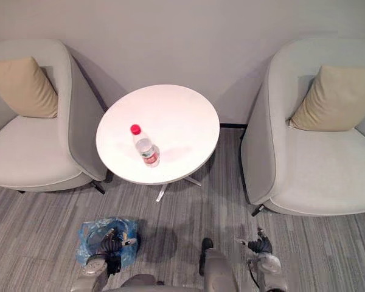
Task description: Gather rubbish on tea table into small bin, then transfer packed bag to large trash can.
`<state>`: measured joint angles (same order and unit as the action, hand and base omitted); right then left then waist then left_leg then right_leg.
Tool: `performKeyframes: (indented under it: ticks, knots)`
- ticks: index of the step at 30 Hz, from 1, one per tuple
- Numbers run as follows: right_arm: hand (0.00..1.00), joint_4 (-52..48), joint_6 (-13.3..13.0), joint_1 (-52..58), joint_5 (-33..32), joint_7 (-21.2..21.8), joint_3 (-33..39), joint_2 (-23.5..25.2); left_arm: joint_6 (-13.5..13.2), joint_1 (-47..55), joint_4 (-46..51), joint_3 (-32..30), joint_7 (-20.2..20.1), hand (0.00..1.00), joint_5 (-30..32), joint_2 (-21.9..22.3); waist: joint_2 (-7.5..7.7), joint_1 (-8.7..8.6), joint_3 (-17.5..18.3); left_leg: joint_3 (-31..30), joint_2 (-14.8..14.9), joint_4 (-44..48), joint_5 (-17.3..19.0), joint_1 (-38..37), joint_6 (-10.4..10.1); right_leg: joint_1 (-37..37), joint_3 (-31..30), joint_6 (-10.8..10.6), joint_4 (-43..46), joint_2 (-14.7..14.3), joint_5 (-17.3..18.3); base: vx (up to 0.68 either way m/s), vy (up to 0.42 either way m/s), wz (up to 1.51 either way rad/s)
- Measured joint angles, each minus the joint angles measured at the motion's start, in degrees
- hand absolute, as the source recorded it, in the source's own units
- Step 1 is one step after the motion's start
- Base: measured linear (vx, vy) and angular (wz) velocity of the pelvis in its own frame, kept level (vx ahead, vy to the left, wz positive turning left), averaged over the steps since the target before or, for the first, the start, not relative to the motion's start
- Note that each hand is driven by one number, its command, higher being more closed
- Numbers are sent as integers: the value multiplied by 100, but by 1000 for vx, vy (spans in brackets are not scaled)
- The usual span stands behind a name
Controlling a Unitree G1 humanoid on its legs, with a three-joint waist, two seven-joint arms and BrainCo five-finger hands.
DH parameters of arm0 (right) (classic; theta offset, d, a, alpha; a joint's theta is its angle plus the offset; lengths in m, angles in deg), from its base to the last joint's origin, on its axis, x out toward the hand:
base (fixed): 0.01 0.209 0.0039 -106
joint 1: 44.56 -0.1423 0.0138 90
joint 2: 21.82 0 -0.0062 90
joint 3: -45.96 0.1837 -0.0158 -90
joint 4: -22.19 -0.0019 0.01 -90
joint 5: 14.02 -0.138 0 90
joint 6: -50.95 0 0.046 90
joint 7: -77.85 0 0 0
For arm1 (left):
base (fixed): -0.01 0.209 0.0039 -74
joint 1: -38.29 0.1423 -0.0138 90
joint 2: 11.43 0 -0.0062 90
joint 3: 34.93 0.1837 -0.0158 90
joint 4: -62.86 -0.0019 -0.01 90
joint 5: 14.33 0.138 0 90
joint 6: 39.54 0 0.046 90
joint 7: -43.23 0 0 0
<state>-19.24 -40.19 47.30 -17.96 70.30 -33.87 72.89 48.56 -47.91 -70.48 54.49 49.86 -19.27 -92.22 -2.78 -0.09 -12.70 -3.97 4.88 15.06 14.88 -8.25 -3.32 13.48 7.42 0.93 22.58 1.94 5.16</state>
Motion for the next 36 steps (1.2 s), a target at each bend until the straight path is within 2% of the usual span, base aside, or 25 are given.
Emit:
performKeyframes:
  ticks: [1, 3, 4, 6, 7, 8, 9, 10, 11, 13, 16, 20, 23, 27, 30, 36]
  knots:
    - [0, 0, -2, 25, -4, -3, 64, 34, -1, -45, 2, 0, -5, 0, 1, 4, -13, -45, -7, -44, 55, 161, -25, 56, -45, -143, 138, 36, -83, 1, 24, 273, -203, 98]
    - [0, -42, -12, 160, -30, -20, 108, 115, -6, -102, 10, 0, -14, 0, 0, 59, -27, -39, -21, 228, 269, 1366, -234, 464, -396, -856, 487, 109, -620, -8, 65, 234, -171, 94]
    - [0, -55, -29, 211, -75, -30, 110, 116, -2, -96, 12, 9, -20, 0, 0, 139, -82, 0, -31, 673, 489, 2072, -123, 739, -284, -1202, 572, 200, -886, -44, 124, 142, -96, 51]
    - [0, -54, -35, 215, -120, -47, 119, 112, 4, -27, 12, 12, -25, 0, 0, 195, -109, 66, -27, 970, 611, 2302, -26, 963, -124, -1361, 595, 201, -1021, -65, 125, 86, -13, 13]
    - [0, -61, -47, 188, -133, -107, 152, 119, 18, 18, 9, 17, -28, 0, 0, 225, -196, 121, -12, 1208, 631, 2091, 19, 1244, -36, -1454, 599, 173, -1098, -35, 139, 103, 33, 1]
    - [0, -64, -48, 172, -157, -111, 168, 127, 26, 17, 9, 13, -27, 0, 0, 216, -216, 120, -22, 1248, 601, 1845, 1, 1340, -23, -1468, 616, 133, -1091, -3, 150, 151, 110, 14]
    - [0, -69, -48, 180, -237, -113, 234, 137, 34, 11, 9, 12, -25, 0, 0, 207, -268, 104, -36, 1278, 536, 1043, -228, 1478, -45, -1486, 664, 8, -1013, 48, 206, 116, 118, 22]
    - [0, -65, -50, 197, -250, -122, 320, 131, 36, -6, -1, 26, -30, 0, 1, 220, -421, 106, -32, 1232, 496, 420, -859, 1463, -2, -1490, 647, -141, -824, 35, 320, 161, 137, 18]
    - [0, -49, -22, 211, -262, -128, 330, 157, 45, -17, -19, 22, -25, 0, 0, 201, -317, 126, -54, 1282, 401, 324, -922, 1350, -3, -1498, 609, -195, -746, 118, 362, 122, 78, 14]
    - [0, -61, -23, 248, -270, -134, 345, 165, 40, -3, 0, 22, -21, 0, 1, 184, -205, 128, -42, 1271, 174, -86, -1040, 1171, 60, -1525, 533, -292, -888, 244, 345, 164, 85, 14]
    - [0, -68, -24, 236, -262, -144, 341, 174, 47, 26, -11, 35, -21, 0, 1, 179, -191, 123, -37, 1263, 78, -248, -1076, 1078, 86, -1592, 505, -296, -1010, 291, 307, 106, 45, 5]
    - [0, -105, -27, 189, -207, -143, 318, 200, 44, 50, -12, 41, -19, 0, 2, 66, -111, 112, 30, 1244, -94, -1244, -1536, 533, 49, -1759, 494, -297, -1163, 308, 306, 49, -18, 6]
    - [0, -262, -28, 183, -97, -146, 295, 187, 45, 61, -80, 57, -21, 0, 3, 50, -88, 98, 47, 1209, -88, -1655, -1752, 363, 22, -1757, 513, -296, -1182, 257, 305, -15, -54, 3]
    - [0, -333, -29, 209, 10, -152, 192, 190, 46, 167, -124, 100, -21, 0, 5, 32, 13, 102, 171, 1188, -84, -1725, -1785, 347, 19, -1748, 518, -291, -1192, 239, 302, -8, -20, 1]
    - [0, -930, -30, 257, 153, -153, -9, 186, 47, 264, -125, 107, -22, 0, 15, -10, 90, 102, 305, 1173, -94, -1797, -1832, 345, 51, -1750, 520, -294, -1286, 231, 242, 0, 0, 0]
    - [0, -1905, -100, 224, 362, -143, -188, 121, 46, 319, -121, 101, -21, 0, 48, -47, 106, 106, 327, 1026, -127, -1911, -1931, 338, 68, -1814, 626, -305, -1489, 228, 136, -33, 9, 9]
